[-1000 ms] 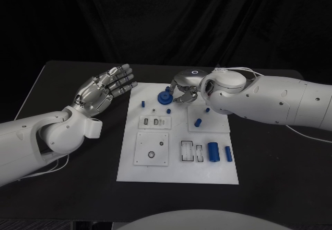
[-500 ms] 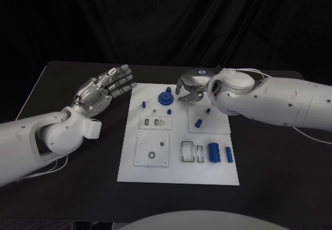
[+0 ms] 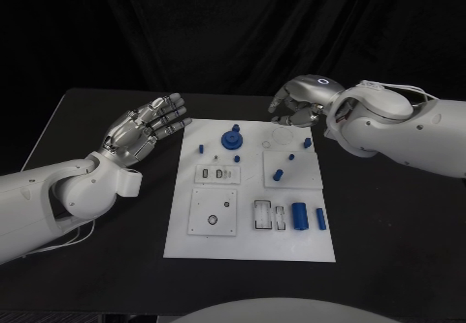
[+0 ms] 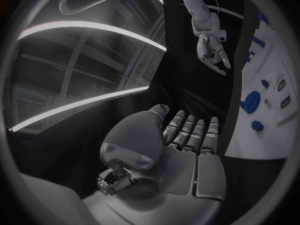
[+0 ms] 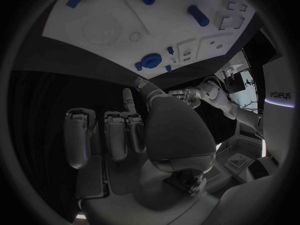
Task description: Assemble the parts on the task board
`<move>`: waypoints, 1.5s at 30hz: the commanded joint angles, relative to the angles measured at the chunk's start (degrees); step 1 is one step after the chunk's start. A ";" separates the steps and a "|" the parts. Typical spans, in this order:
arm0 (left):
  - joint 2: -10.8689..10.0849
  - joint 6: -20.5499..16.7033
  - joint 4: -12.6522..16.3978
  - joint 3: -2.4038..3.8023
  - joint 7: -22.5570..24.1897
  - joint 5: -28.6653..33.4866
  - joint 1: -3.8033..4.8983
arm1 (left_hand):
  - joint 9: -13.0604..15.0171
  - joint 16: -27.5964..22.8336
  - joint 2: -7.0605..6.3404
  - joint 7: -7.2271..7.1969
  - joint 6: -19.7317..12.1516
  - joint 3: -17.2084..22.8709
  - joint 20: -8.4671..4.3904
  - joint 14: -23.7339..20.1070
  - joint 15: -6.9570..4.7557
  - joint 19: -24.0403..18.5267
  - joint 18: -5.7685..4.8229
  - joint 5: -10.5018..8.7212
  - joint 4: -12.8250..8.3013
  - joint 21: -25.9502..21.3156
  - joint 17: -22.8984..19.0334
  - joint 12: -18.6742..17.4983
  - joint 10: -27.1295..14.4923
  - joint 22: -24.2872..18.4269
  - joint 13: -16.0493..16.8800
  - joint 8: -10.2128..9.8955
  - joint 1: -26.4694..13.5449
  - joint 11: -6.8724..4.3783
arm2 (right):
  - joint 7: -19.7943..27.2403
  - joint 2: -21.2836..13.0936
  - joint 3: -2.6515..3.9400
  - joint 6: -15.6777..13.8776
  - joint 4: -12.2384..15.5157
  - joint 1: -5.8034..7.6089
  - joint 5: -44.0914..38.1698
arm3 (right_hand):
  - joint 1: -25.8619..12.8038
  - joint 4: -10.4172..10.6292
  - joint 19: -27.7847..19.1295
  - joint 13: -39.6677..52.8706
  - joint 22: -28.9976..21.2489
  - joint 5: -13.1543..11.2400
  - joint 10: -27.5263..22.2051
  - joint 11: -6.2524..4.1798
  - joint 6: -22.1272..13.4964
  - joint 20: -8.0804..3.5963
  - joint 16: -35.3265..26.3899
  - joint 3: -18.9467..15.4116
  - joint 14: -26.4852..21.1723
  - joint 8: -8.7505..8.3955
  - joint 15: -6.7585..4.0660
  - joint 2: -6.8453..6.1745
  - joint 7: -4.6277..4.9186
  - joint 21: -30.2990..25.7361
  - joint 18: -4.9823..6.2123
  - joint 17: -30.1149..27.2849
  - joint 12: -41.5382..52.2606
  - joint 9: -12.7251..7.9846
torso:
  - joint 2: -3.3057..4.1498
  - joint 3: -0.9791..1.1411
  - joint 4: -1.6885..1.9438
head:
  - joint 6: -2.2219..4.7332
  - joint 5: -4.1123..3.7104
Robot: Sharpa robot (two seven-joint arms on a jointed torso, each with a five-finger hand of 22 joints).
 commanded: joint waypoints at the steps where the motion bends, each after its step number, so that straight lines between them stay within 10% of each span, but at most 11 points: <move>1: -0.08 0.71 0.18 0.04 5.95 -0.06 -0.07 | 0.04 0.21 0.00 1.17 0.25 0.27 0.13 -0.05 0.41 0.40 -0.61 0.26 0.10 0.19 0.09 0.20 0.03 0.05 0.02 0.16 -0.52 0.15 | 2.20 -2.29 -0.07 -5.78 1.32 -0.09 2.86 | 0.60 0.13 3.20 15.10 12.24 0.17 5.98 -0.24 0.07 -0.30 0.15 0.21 6.02 -0.07 -0.27 -0.15 -0.04 0.33 -0.60 15.08 0.16 -0.05 | -0.01 0.00 0.15 | 0.15 -0.24; 15: 0.15 0.88 0.07 0.04 5.62 -0.06 -0.09 | 0.06 0.31 -0.04 1.18 0.39 0.41 0.13 0.01 0.43 0.39 -0.62 0.27 0.02 0.18 0.11 0.35 0.13 0.04 0.05 0.21 -0.58 0.15 | 2.57 -10.65 -0.37 -7.70 0.85 -4.84 5.78 | 0.39 2.03 3.22 15.10 12.26 -3.09 5.98 -0.67 -4.07 -0.78 0.15 -0.86 6.02 -3.73 -0.68 -1.42 -0.01 0.21 -0.58 15.08 0.16 -2.01 | 0.05 -0.01 0.46 | 0.30 -0.93; 45: 0.24 1.43 -0.16 0.04 5.16 -0.06 -0.17 | 0.06 0.35 0.06 1.18 0.36 0.73 0.13 0.01 0.46 0.41 -0.66 0.32 -0.05 0.20 0.11 0.35 0.10 0.04 0.04 0.21 -0.67 0.09 | 2.70 -10.68 -0.41 -7.86 -1.75 -10.07 5.67 | 0.07 6.01 2.93 15.10 11.98 -10.31 5.98 -0.51 -4.17 -0.75 0.15 -4.02 6.02 -4.34 -0.60 -2.66 0.20 -0.40 -0.43 15.08 0.16 -3.02 | 0.10 0.04 0.30 | -0.45 -1.37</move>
